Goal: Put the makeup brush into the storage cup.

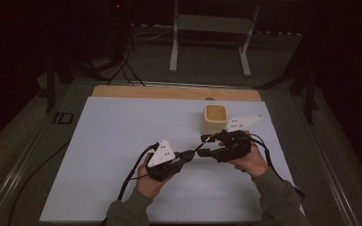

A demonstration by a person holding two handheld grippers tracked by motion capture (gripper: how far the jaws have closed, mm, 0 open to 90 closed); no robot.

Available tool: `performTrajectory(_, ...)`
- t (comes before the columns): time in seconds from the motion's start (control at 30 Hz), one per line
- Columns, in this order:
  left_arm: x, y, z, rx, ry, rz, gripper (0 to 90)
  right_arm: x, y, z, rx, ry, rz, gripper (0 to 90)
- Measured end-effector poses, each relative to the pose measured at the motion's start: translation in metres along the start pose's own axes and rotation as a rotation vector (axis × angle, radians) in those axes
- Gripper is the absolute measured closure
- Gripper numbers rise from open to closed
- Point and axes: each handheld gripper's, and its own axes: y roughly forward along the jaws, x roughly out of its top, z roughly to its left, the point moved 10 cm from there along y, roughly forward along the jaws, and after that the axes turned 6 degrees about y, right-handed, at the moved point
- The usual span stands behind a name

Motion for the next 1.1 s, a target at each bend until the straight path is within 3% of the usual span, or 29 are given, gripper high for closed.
performTrajectory(0.03,0.001,0.0,-0.001,-0.001,0.0,-0.008,86.4,0.001,0.0,0.0,0.012,0.002,-0.008,47.6)
performTrajectory(0.07,0.002,0.001,-0.002,-0.002,0.0,-0.013,86.4,0.002,0.0,0.002,0.04,0.004,-0.016,57.0)
performTrajectory(0.1,0.003,0.001,-0.002,-0.003,0.001,-0.014,86.4,0.002,0.0,0.002,0.04,0.004,-0.016,57.0)
performTrajectory(0.13,0.004,0.002,-0.002,-0.002,0.004,-0.016,86.4,0.003,0.0,0.004,0.063,0.002,-0.024,65.6)
performTrajectory(0.17,0.004,0.002,-0.003,-0.007,0.004,-0.019,86.4,0.003,0.0,0.004,0.063,0.002,-0.024,65.6)
performTrajectory(0.2,0.004,0.002,-0.004,-0.019,0.007,-0.015,86.2,0.005,-0.001,0.004,0.075,-0.002,-0.036,74.2)
performTrajectory(0.27,0.003,0.003,-0.005,-0.02,0.01,-0.012,85.9,0.005,-0.002,0.005,0.093,0.003,-0.04,77.0)
performTrajectory(0.33,0.002,0.004,-0.003,0.002,0.008,-0.004,76.8,0.006,-0.002,0.009,0.11,-0.017,-0.042,84.6)
performTrajectory(0.37,0.002,0.004,-0.002,0.002,0.0,-0.005,76.8,0.006,-0.002,0.009,0.11,-0.017,-0.042,84.6)
performTrajectory(0.5,0.001,0.002,0.002,0.032,-0.011,0.007,47.8,0.005,-0.004,0.005,0.062,-0.04,-0.029,85.0)
performTrajectory(0.63,-0.001,-0.002,0.008,0.049,-0.028,0.02,41.1,0.007,-0.008,0.002,0.043,-0.04,-0.029,85.0)
performTrajectory(0.67,-0.002,-0.002,0.009,0.052,-0.036,0.026,36.0,0.008,-0.01,0.001,0.034,-0.044,-0.031,85.0)
performTrajectory(0.93,-0.007,-0.008,0.017,0.075,-0.058,0.055,31.5,0.009,-0.016,-0.003,0.009,-0.049,-0.025,85.0)
performTrajectory(1.1,-0.01,-0.009,0.019,0.054,-0.089,0.068,30.0,0.009,-0.017,-0.006,-0.008,-0.052,-0.021,84.9)
